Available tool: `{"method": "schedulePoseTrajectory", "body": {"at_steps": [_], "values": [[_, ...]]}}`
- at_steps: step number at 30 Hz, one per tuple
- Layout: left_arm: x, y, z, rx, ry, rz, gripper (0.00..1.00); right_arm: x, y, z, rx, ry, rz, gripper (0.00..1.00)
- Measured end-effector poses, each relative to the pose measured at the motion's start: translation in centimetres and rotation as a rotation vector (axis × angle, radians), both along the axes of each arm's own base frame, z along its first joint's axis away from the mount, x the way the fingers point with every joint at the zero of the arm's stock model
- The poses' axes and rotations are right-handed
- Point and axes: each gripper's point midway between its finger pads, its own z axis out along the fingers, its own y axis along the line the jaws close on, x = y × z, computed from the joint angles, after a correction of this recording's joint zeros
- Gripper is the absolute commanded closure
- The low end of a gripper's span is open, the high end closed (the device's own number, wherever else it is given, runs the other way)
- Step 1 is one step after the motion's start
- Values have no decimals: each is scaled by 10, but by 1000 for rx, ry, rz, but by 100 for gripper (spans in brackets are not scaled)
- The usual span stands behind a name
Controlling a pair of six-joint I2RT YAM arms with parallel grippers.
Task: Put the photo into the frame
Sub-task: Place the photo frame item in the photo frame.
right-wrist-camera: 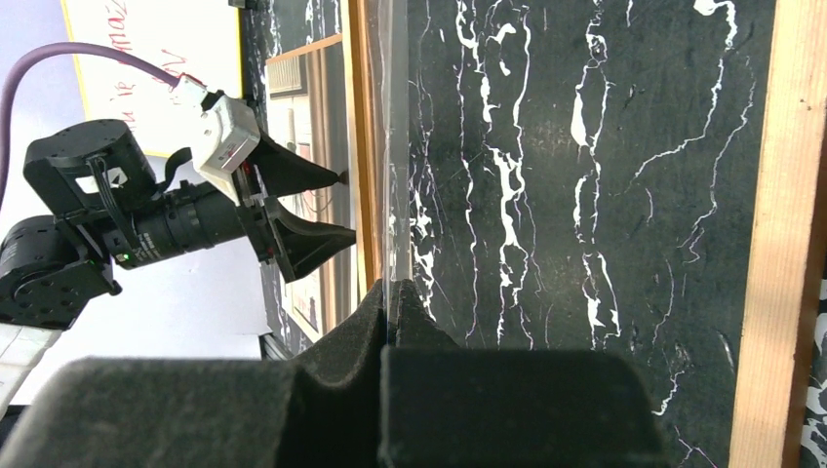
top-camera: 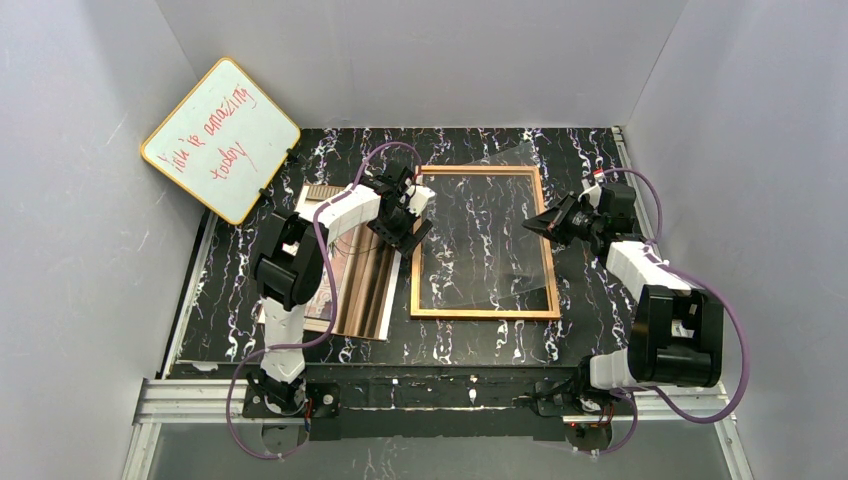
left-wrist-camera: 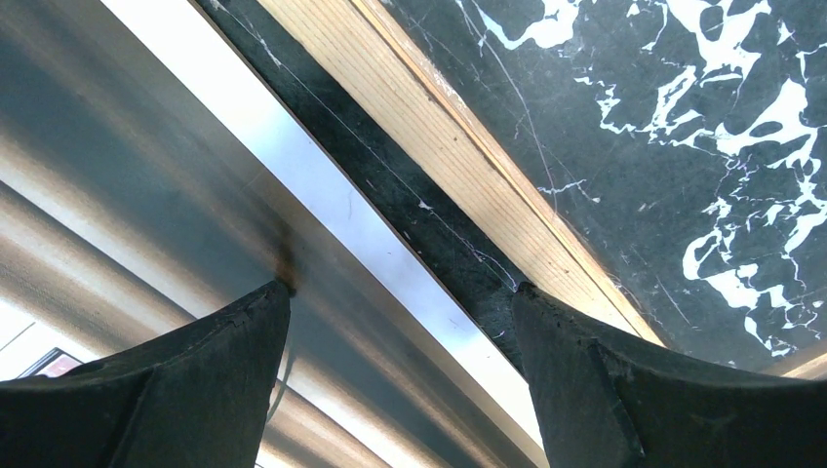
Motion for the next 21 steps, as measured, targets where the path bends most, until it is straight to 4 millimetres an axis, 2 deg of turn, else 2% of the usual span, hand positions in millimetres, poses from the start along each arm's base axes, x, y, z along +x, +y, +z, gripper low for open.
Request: {"method": "schedulePoseTrajectory", "body": {"at_steps": [14,17,19,21], "values": [[0,0,0,1,1,-1,18,0,0,-10,14,25,-16,99],[0,0,0,2,0,-3,18,1,-1,-15,16,39,-23,90],[0,0,0,2,0,-4,18,1,-1,-17,14,45,-26,79],[0,1,0,3,0,-6,18,2,-2,-21,9,54,-29,76]]}}
